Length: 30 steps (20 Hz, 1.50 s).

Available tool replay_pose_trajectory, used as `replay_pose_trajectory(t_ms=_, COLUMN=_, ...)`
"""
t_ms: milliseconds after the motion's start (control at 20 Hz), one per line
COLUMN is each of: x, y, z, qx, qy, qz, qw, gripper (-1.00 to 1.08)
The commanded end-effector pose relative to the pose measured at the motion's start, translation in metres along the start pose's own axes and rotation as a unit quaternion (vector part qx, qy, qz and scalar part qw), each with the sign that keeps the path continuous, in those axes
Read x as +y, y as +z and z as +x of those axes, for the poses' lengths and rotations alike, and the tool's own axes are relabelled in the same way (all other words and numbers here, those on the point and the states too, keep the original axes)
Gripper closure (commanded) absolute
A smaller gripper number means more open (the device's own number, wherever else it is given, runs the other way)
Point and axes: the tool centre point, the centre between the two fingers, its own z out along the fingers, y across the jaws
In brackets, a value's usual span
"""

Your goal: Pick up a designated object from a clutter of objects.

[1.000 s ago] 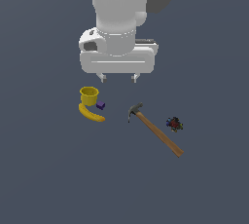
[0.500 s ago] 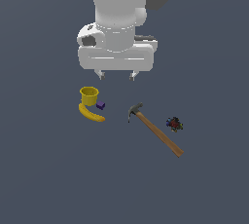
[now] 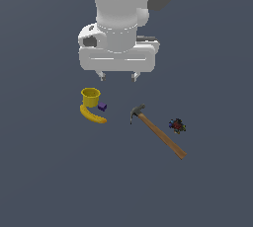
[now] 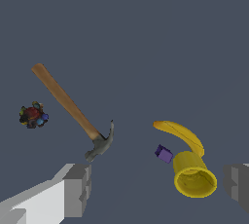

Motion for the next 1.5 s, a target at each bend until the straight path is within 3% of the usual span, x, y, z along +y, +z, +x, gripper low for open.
replay_pose_trajectory(t_ms=0, x=0.002, y=0.004, z=0.0, qx=0.0, qy=-0.005, qz=-0.001, qw=1.0, gripper=-0.92)
replay_pose_trajectory(t_ms=750, x=0.034, y=0.066, z=-0.007, qx=-0.004, qy=-0.105, qz=-0.007, qw=0.9945, gripper=-0.92)
replay_pose_trajectory(t_ms=1100, x=0.056, y=0.11, z=-0.019, qx=-0.007, qy=-0.179, qz=-0.008, qw=0.9838, gripper=-0.92)
replay_pose_trajectory(t_ms=1450, x=0.074, y=0.152, z=-0.036, qx=-0.01, qy=-0.253, qz=-0.007, qw=0.9675, gripper=-0.92)
